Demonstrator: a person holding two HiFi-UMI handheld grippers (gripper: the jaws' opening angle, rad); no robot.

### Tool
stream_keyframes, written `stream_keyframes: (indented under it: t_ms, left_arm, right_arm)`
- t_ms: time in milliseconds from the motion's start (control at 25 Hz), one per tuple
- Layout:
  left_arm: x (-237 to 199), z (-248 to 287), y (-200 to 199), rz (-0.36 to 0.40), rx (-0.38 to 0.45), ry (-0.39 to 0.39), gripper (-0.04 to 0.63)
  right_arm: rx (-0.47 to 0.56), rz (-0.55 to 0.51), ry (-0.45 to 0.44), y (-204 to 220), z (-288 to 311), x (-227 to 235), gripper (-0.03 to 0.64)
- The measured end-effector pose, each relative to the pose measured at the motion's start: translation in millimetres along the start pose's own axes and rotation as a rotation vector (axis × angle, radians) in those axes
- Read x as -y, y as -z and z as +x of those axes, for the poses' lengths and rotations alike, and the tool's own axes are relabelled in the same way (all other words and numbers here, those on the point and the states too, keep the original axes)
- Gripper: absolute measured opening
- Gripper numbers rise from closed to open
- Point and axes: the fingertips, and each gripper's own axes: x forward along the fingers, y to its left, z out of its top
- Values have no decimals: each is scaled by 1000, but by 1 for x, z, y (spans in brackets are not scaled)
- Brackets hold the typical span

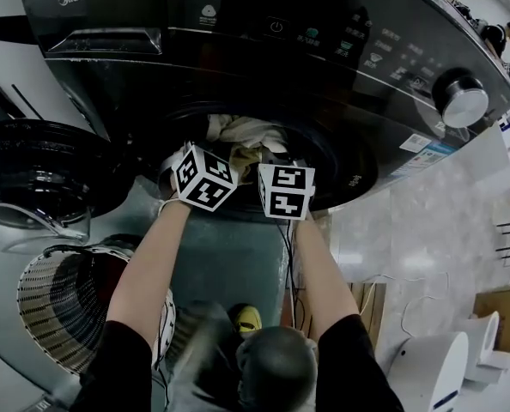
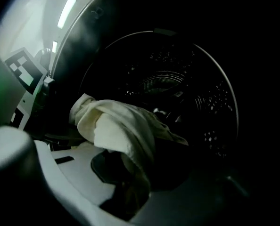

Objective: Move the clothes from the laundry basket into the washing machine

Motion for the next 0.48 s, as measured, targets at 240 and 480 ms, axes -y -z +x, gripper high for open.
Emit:
stream_keyframes:
  t_ms: [240, 480]
  left_arm:
    - [-4, 17, 3, -49, -17, 8, 175]
    - [-6, 25, 8, -104, -47, 21, 207]
  right_arm:
    - [-49, 29, 35, 7, 13, 8, 114]
    - [-115, 75, 48, 16, 19, 13, 146]
